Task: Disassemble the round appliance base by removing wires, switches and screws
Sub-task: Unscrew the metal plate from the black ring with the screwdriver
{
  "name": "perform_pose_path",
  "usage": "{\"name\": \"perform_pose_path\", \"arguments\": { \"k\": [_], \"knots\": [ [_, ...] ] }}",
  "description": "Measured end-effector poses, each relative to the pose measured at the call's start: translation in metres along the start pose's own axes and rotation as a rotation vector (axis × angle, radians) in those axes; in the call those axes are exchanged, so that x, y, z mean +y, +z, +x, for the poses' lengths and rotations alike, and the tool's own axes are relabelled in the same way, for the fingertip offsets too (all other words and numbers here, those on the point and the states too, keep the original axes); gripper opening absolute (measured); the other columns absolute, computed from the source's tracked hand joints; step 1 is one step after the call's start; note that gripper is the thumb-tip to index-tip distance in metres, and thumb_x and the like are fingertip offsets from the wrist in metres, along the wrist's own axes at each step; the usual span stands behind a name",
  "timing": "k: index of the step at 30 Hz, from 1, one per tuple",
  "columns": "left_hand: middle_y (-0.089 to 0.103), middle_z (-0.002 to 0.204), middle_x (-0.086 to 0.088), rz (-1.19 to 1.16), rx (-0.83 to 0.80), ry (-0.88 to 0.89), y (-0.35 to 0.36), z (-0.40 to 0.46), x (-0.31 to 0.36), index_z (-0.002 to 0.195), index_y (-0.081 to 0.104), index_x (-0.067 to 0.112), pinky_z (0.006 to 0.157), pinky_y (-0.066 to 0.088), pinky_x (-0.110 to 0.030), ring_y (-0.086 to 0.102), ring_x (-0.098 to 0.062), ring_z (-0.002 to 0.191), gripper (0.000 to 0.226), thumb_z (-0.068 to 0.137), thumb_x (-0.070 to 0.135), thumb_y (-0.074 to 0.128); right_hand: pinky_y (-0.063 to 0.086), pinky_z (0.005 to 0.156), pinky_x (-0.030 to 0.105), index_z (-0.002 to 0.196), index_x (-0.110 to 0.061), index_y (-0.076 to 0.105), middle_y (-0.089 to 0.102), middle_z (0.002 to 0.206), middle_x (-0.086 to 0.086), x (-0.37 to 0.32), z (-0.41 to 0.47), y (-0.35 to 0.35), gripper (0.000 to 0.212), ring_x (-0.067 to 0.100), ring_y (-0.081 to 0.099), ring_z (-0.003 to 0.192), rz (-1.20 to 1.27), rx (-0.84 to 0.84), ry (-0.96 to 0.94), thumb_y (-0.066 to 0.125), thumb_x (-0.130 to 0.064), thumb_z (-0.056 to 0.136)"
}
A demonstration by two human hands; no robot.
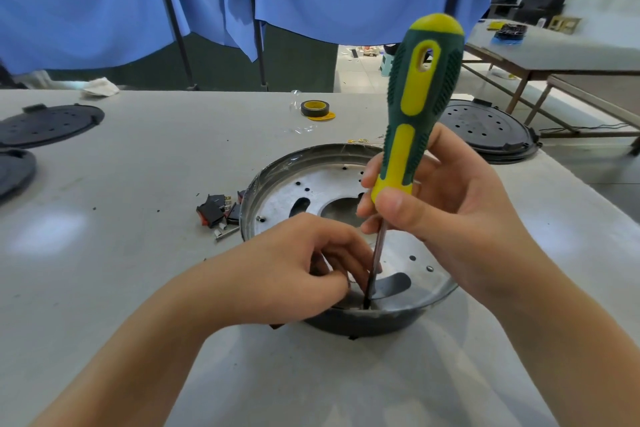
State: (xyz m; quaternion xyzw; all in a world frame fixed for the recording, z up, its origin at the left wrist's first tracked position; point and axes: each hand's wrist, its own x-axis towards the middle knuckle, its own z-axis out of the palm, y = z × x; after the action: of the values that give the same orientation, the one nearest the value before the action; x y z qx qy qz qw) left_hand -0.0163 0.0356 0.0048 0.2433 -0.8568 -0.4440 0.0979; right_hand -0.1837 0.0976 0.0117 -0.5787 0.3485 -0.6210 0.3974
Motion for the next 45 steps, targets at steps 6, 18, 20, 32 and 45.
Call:
{"name": "perform_pose_path", "arguments": {
  "k": [6, 18, 20, 32, 45],
  "knots": [
    [0.076, 0.094, 0.007, -0.101, 0.158, 0.128, 0.000, -0.001, 0.001, 0.104, 0.072, 0.016, 0.083, 0.051, -0.017, 0.070, -0.006, 0.090, 0.028, 0.087, -0.002, 0.060, 0.055, 0.073, 0.032, 0.097, -0.003, 0.056, 0.069, 0.089, 0.002, -0.003, 0.000, -0.004, 0.030, 0.024, 0.069, 0.089, -0.009, -0.053, 0.020, 0.074, -0.016, 0.076],
    [0.074, 0.074, 0.006, -0.155, 0.307, 0.216, 0.009, 0.002, 0.004, 0.077, 0.071, 0.020, 0.070, 0.053, -0.016, 0.071, -0.010, 0.069, 0.012, 0.076, 0.010, 0.077, 0.051, 0.091, 0.031, 0.118, -0.018, 0.064, 0.070, 0.110, 0.007, -0.005, 0.002, -0.009, 0.032, 0.021, 0.064, 0.110, -0.085, -0.100, 0.089, 0.058, -0.024, 0.087],
    [0.071, 0.067, 0.002, -0.150, 0.376, 0.222, 0.011, 0.003, 0.004, 0.069, 0.068, 0.016, 0.064, 0.053, -0.017, 0.068, -0.011, 0.061, 0.014, 0.069, 0.014, 0.082, 0.053, 0.085, 0.028, 0.110, -0.020, 0.068, 0.070, 0.109, 0.010, -0.006, 0.002, -0.007, 0.031, 0.017, 0.066, 0.102, -0.134, -0.057, 0.063, 0.071, -0.026, 0.080],
    [0.075, 0.080, 0.007, -0.201, 0.300, 0.203, 0.012, 0.001, 0.006, 0.086, 0.072, 0.022, 0.073, 0.056, -0.018, 0.072, -0.009, 0.073, 0.016, 0.079, 0.008, 0.074, 0.053, 0.086, 0.028, 0.113, -0.015, 0.065, 0.072, 0.109, 0.003, -0.008, 0.002, -0.013, 0.030, 0.021, 0.066, 0.106, -0.047, -0.102, 0.071, 0.056, -0.013, 0.084],
    [0.076, 0.085, 0.007, -0.217, 0.222, 0.151, 0.013, 0.001, 0.005, 0.092, 0.072, 0.023, 0.077, 0.055, -0.017, 0.073, -0.007, 0.079, 0.020, 0.082, 0.006, 0.071, 0.053, 0.086, 0.028, 0.115, -0.014, 0.061, 0.073, 0.106, 0.005, -0.009, 0.002, -0.016, 0.031, 0.024, 0.067, 0.105, -0.049, -0.090, 0.077, 0.051, -0.011, 0.086]
  ]
}}
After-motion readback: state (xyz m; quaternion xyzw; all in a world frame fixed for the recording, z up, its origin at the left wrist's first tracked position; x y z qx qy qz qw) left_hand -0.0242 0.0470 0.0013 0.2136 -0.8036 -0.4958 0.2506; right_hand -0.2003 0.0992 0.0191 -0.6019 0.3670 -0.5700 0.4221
